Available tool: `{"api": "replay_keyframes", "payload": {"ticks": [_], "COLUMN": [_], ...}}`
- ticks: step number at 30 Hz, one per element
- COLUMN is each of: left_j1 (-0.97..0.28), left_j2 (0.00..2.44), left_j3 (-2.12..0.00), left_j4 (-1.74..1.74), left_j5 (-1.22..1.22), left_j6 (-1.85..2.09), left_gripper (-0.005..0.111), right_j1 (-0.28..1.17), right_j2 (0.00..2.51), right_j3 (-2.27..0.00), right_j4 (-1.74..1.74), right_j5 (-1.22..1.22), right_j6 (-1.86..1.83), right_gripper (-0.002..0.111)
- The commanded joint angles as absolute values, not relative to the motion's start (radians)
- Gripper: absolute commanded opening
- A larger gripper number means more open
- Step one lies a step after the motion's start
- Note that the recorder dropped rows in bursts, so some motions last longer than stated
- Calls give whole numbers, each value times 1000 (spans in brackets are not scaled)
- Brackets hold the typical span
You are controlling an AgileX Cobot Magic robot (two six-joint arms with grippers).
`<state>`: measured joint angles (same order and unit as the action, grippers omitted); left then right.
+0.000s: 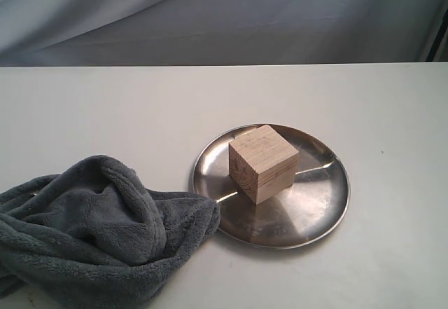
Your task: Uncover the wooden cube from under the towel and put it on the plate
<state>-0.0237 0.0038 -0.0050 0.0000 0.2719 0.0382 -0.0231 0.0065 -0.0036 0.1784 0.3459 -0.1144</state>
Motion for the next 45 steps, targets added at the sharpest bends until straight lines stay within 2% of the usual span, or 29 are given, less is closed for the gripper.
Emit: {"api": "replay_keyframes", "payload": {"ticks": [1, 45], "left_j1": [-29, -29], "left_j2": [0, 0], "left_j3": [0, 0], "left_j4": [0, 0], "left_j5": [267, 267], "left_j6": [35, 34], "left_gripper": [0, 0], "right_j1": [-19, -19], "right_j2": [0, 0], "right_j3": [0, 0], "right_j4": [187, 134], "right_j5": [370, 352], "right_j6": [-161, -211], "right_gripper": [0, 0]}}
